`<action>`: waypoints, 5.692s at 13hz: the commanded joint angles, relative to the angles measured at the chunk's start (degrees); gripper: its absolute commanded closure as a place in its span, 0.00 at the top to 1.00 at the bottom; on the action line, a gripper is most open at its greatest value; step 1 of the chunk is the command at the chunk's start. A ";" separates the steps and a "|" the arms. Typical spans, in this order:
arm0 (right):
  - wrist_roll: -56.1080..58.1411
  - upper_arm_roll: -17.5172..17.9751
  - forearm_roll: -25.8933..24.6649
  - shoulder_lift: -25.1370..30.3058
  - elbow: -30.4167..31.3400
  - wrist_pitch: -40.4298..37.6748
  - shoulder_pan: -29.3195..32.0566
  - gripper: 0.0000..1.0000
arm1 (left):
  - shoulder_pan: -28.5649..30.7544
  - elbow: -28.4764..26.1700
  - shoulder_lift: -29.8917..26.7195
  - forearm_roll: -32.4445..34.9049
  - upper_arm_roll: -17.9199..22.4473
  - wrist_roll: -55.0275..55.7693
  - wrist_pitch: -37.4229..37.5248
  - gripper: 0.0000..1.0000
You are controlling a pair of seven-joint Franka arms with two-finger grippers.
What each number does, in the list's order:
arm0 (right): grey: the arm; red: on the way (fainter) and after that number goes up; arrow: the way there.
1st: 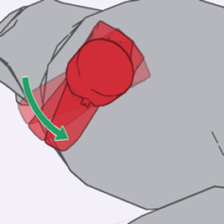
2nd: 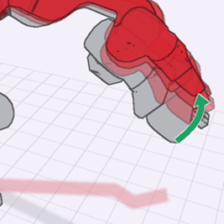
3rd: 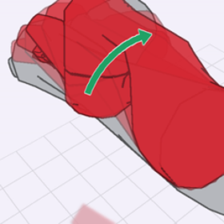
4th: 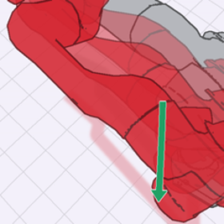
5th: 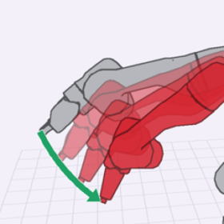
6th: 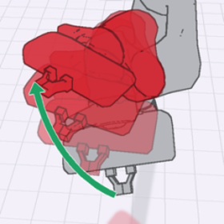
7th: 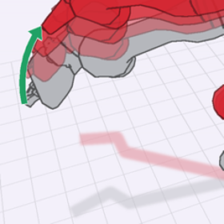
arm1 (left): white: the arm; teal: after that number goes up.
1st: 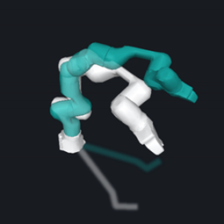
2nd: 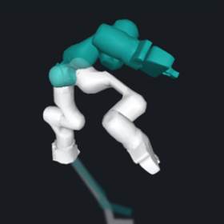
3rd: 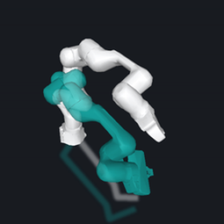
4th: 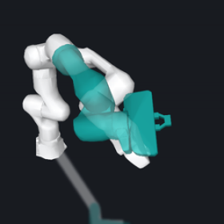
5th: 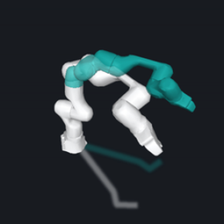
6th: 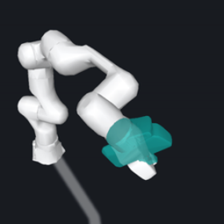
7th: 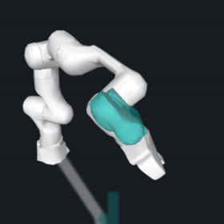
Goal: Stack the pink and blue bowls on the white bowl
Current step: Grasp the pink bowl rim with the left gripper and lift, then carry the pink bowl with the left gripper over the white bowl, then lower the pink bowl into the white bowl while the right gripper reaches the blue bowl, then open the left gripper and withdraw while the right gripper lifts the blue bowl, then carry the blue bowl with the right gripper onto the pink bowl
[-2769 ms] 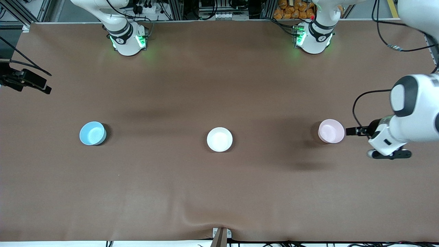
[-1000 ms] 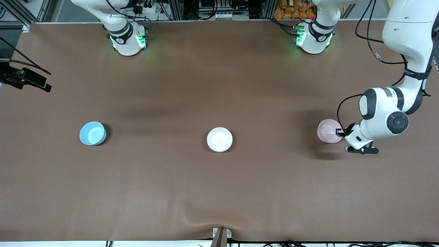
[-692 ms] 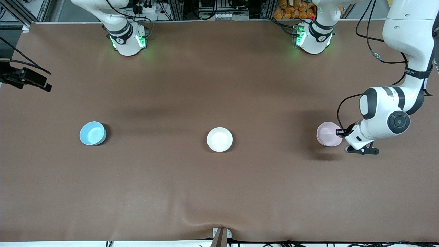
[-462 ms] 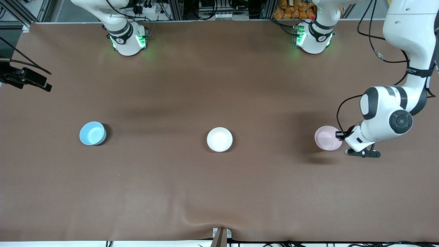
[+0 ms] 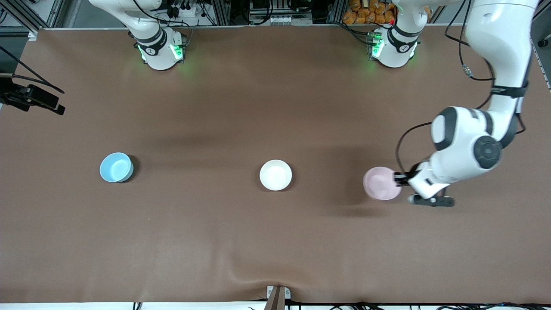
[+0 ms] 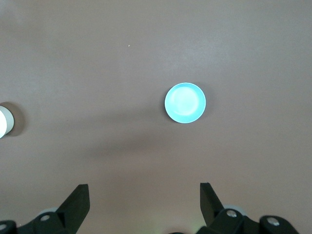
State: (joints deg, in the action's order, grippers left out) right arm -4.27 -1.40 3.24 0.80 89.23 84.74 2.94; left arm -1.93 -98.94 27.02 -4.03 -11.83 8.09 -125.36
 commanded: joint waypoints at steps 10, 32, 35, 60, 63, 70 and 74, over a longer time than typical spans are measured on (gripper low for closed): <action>0.06 0.70 -0.33 -3.95 -0.81 0.07 -0.48 1.00 | -21.70 19.56 13.31 -7.57 0.67 31.01 1.78 0.00; 10.25 0.35 -3.06 -26.37 6.72 16.13 5.66 1.00 | -26.37 19.57 19.30 -7.48 1.11 33.40 -2.79 0.00; 11.04 0.35 -3.06 -26.37 12.52 25.97 6.63 1.00 | -26.54 19.57 21.14 -7.40 1.11 33.49 -6.21 0.00; 19.92 4.65 6.30 -24.44 14.75 28.58 8.75 0.00 | -6.61 19.57 -4.85 0.25 3.04 22.87 20.40 1.00; 18.44 5.45 14.14 -24.44 14.30 28.72 4.90 0.00 | -2.03 19.57 -10.56 0.16 1.99 16.55 27.95 1.00; -11.06 5.45 19.44 -25.84 14.30 40.49 -14.00 0.00 | 0.17 16.51 -24.19 1.31 3.48 5.54 41.15 1.00; -26.89 5.45 19.44 -28.04 10.53 42.17 -21.39 0.00 | 0.61 9.91 -30.88 1.39 3.57 4.05 40.63 1.00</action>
State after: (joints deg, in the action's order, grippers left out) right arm -25.40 4.67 21.46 -25.35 103.01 127.15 -16.05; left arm -1.85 -84.27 0.07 -3.71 -8.06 13.87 -83.85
